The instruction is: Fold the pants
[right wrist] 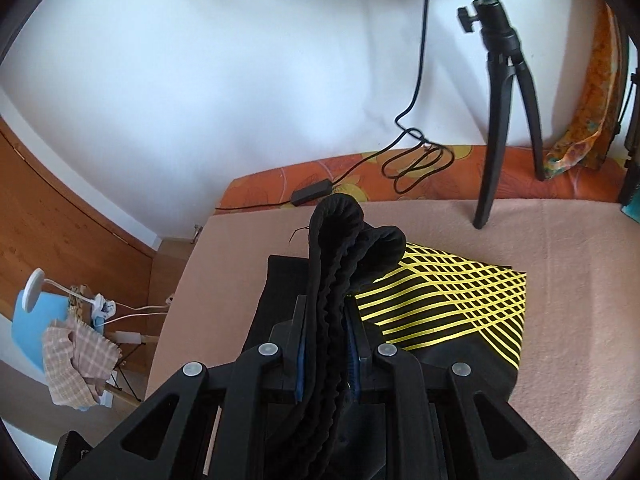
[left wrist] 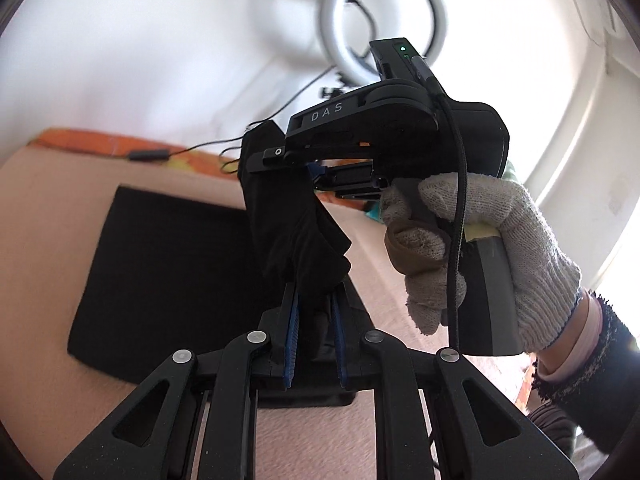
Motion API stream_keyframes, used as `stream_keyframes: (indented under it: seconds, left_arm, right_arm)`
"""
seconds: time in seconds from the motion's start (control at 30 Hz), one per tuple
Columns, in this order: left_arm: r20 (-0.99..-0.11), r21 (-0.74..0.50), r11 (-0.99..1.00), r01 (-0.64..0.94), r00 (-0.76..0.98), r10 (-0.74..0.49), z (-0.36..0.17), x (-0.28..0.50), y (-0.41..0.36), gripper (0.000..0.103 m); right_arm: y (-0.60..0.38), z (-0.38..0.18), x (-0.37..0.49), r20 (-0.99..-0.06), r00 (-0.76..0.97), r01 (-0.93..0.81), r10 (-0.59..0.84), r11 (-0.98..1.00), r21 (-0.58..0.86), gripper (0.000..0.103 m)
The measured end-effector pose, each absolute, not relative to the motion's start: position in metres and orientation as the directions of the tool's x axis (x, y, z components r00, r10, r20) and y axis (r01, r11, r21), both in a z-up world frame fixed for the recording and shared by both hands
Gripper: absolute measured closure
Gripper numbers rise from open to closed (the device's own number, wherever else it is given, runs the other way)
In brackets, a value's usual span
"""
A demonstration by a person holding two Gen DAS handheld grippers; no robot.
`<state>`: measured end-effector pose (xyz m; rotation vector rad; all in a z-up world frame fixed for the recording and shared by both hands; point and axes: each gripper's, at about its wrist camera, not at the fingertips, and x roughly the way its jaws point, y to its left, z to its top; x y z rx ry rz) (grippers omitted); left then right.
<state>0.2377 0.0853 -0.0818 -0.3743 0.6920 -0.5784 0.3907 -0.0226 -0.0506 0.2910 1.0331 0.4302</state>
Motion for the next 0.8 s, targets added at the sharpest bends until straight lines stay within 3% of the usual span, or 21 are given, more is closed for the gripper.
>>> stream_keyframes:
  seconds: [0.23, 0.47, 0.57, 0.6, 0.63, 0.7, 0.8]
  left_arm:
    - [-0.507, -0.585, 0.774, 0.241, 0.637, -0.581, -0.108, 0.254, 0.118, 0.090]
    - [-0.537, -0.591, 0.786, 0.183, 0.638, -0.552, -0.120, 0.252, 0.122, 0.090]
    - [-0.550, -0.598, 0.784, 0.166, 0.627, -0.552, -0.126, 0.251, 0.128, 0.090]
    - [-0.558, -0.601, 0.785, 0.153, 0.623, -0.548, -0.129, 0.253, 0.129, 0.090]
    - [-0.563, -0.605, 0.785, 0.137, 0.624, -0.543, -0.132, 0.255, 0.131, 0.090]
    - [-0.571, -0.616, 0.781, 0.102, 0.626, -0.532, -0.134, 0.255, 0.135, 0.090]
    - [-0.582, -0.636, 0.770, 0.060, 0.618, -0.529, -0.137, 0.258, 0.140, 0.083]
  right_arm:
    - [0.024, -0.082, 0.409, -0.803, 0.397, -0.196, 0.444, 0.896, 0.398, 0.088]
    - [0.050, -0.101, 0.417, -0.832, 0.354, -0.200, 0.427, 0.904, 0.379, 0.088]
    - [0.060, -0.107, 0.416, -0.830, 0.323, -0.225, 0.454, 0.889, 0.398, 0.076]
    - [0.060, -0.106, 0.415, -0.817, 0.315, -0.231, 0.483, 0.874, 0.427, 0.061]
    - [0.059, -0.104, 0.414, -0.793, 0.308, -0.235, 0.526, 0.849, 0.473, 0.054]
    - [0.052, -0.099, 0.410, -0.729, 0.288, -0.249, 0.620, 0.784, 0.569, 0.053]
    - [0.041, -0.083, 0.401, -0.711, 0.304, -0.287, 0.634, 0.773, 0.566, 0.050]
